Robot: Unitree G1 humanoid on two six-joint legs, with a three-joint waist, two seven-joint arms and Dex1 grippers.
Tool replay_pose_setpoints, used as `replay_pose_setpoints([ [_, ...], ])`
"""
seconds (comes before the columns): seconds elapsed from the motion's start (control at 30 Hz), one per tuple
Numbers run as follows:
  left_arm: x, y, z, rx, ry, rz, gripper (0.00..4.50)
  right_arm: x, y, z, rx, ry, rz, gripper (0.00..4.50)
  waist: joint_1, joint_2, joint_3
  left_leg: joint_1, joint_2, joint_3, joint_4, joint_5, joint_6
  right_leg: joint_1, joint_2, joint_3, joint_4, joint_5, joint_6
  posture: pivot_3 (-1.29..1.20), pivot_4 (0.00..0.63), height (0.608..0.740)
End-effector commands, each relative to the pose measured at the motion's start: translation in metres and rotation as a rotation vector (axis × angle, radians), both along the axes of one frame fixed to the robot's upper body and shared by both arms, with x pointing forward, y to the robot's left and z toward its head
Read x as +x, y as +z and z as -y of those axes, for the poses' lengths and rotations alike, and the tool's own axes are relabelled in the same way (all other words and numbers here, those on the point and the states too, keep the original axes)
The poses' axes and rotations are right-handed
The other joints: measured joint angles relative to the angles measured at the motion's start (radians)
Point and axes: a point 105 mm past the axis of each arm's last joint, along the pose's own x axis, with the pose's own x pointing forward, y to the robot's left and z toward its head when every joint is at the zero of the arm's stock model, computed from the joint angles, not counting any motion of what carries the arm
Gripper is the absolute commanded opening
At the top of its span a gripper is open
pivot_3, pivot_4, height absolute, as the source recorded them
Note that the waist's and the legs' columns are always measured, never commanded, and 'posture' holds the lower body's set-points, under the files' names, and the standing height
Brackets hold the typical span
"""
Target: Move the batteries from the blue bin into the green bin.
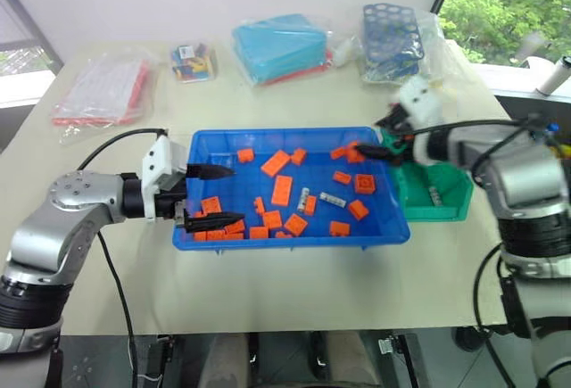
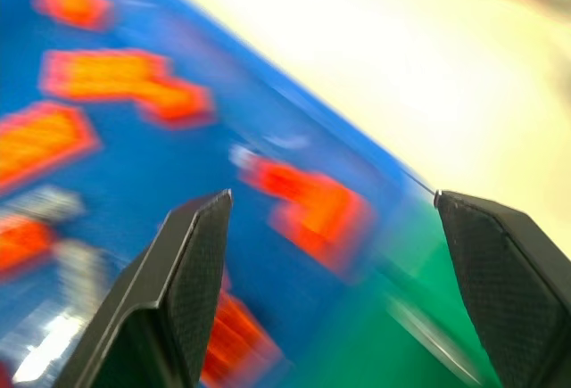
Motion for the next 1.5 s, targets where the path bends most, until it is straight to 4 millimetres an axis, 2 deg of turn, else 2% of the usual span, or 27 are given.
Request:
replay_pose_setpoints([
  [0.03,-0.004,0.011,-0.001,0.009,0.006,0.048,4.50,-0.012,-0.009,-0.041,-0.065,0.157,0.019,4.47,0.002,0.000,0.000,0.000,0.000,0.000,0.001,0.000,0.000,0.000,0.000,0.000,0.000,0.000,0.000,0.00,0.150,0.737],
  [0.13,-0.005,0.012,-0.002,0.012,0.016,0.050,4.50,-0.022,-0.027,-0.061,-0.118,0.246,-0.022,4.47,0.009,0.000,0.000,-0.002,0.000,-0.001,0.002,0.000,0.000,0.000,-0.001,0.000,0.000,0.000,0.000,0.00,0.150,0.737],
  [0.27,-0.005,0.012,-0.005,0.016,0.033,0.050,4.50,-0.021,-0.040,-0.069,-0.166,0.262,-0.041,4.47,0.004,0.000,0.000,-0.002,-0.001,0.000,0.004,0.000,0.000,0.001,-0.002,0.000,0.000,0.000,0.000,0.00,0.150,0.737],
  [0.57,-0.008,0.011,-0.006,0.011,0.050,0.047,4.50,-0.021,-0.048,-0.067,-0.193,0.273,-0.059,4.47,0.004,0.000,0.000,-0.001,-0.001,-0.001,0.004,0.000,0.000,0.001,-0.001,-0.001,0.001,0.000,0.001,0.00,0.150,0.737],
  [0.9,-0.005,0.014,-0.004,0.011,0.047,0.056,4.50,-0.020,-0.074,-0.055,-0.262,0.275,-0.087,4.47,0.004,0.000,0.000,-0.001,-0.001,-0.001,0.004,0.000,0.000,0.001,-0.001,-0.001,0.001,0.000,0.001,0.00,0.150,0.737],
  [1.03,-0.003,0.015,-0.003,0.011,0.044,0.060,4.50,-0.017,-0.073,-0.054,-0.263,0.273,-0.080,4.47,0.004,-0.001,0.000,-0.001,-0.001,-0.001,0.004,0.000,0.000,0.001,-0.001,-0.001,0.001,0.000,0.001,0.00,0.150,0.737],
  [1.13,-0.001,0.017,-0.004,0.010,0.044,0.064,4.50,-0.014,-0.067,-0.055,-0.242,0.267,-0.063,3.63,0.004,-0.001,0.000,-0.001,-0.001,-0.001,0.004,0.000,0.000,0.001,-0.001,-0.001,0.002,0.000,0.001,0.00,0.150,0.737],
  [1.2,0.000,0.017,-0.004,0.009,0.043,0.066,4.50,-0.013,-0.064,-0.056,-0.225,0.261,-0.063,2.90,0.004,-0.001,0.000,-0.001,-0.001,-0.001,0.004,0.000,0.000,0.001,-0.001,-0.001,0.002,0.000,0.001,0.00,0.150,0.737],
  [1.23,0.000,0.017,-0.004,0.009,0.042,0.066,4.50,-0.014,-0.063,-0.057,-0.215,0.258,-0.067,2.30,0.004,-0.001,0.000,-0.001,-0.001,-0.001,0.004,0.000,0.000,0.001,-0.001,-0.001,0.002,0.000,0.001,0.00,0.150,0.737],
  [1.37,0.003,0.017,-0.003,0.006,0.038,0.067,4.50,-0.018,-0.054,-0.059,-0.158,0.254,-0.089,2.24,0.005,-0.001,0.000,-0.001,-0.001,-0.001,0.004,0.000,0.000,0.001,-0.001,-0.001,0.002,0.001,0.001,0.00,0.150,0.737],
  [1.47,0.004,0.015,-0.001,0.002,0.027,0.064,4.50,-0.018,-0.022,-0.057,-0.014,0.214,-0.104,2.24,0.005,-0.001,0.000,-0.001,-0.001,-0.001,0.004,0.000,0.000,0.001,-0.001,-0.001,0.002,0.001,0.001,0.00,0.150,0.737],
  [1.5,0.004,0.014,0.000,0.001,0.022,0.061,4.50,-0.015,-0.007,-0.049,0.033,0.171,-0.092,2.24,0.005,-0.001,0.000,-0.001,-0.001,-0.001,0.004,0.000,0.000,0.001,-0.001,-0.001,0.002,0.001,0.001,0.00,0.150,0.737],
])
